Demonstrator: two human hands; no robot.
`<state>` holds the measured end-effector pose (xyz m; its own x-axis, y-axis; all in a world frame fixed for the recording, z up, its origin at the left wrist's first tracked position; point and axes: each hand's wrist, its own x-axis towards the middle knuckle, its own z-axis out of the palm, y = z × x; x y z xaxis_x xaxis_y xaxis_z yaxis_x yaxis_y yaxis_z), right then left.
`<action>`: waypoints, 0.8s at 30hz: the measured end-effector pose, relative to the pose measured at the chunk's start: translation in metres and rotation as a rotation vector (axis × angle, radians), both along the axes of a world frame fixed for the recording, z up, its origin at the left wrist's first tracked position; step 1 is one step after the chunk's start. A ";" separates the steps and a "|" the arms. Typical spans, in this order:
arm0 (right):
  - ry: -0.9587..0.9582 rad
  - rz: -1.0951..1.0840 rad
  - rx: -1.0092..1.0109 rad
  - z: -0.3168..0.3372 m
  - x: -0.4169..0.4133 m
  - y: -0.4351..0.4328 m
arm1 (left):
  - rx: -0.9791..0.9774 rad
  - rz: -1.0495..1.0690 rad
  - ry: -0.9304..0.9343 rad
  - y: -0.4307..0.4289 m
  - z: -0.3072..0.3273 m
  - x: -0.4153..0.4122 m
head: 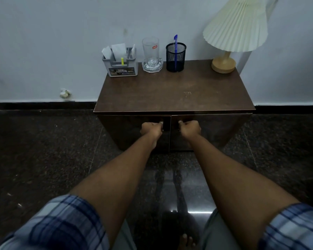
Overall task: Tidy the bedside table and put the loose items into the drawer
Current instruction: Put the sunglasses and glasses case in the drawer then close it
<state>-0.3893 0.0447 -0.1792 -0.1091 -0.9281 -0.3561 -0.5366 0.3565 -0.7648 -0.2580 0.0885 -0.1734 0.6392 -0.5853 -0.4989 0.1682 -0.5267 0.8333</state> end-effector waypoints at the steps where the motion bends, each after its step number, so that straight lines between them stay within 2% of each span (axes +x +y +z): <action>1: 0.000 0.003 -0.010 0.000 -0.001 -0.001 | -0.003 0.006 -0.001 -0.002 0.000 0.000; 9: 0.021 0.035 -0.043 0.000 -0.003 0.001 | 0.009 0.044 -0.032 -0.005 -0.004 -0.003; 15: 0.016 0.006 0.010 0.011 -0.001 0.003 | 0.092 -0.059 -0.189 0.005 0.006 -0.001; 24: 0.001 0.131 -0.108 0.044 -0.021 0.024 | 0.058 -0.221 -0.285 0.037 0.043 0.002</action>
<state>-0.4108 0.0692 -0.1357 0.0152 -0.9672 -0.2536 -0.5744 0.1991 -0.7940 -0.2561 0.1256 -0.1308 0.6188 -0.7005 -0.3554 -0.1892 -0.5720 0.7981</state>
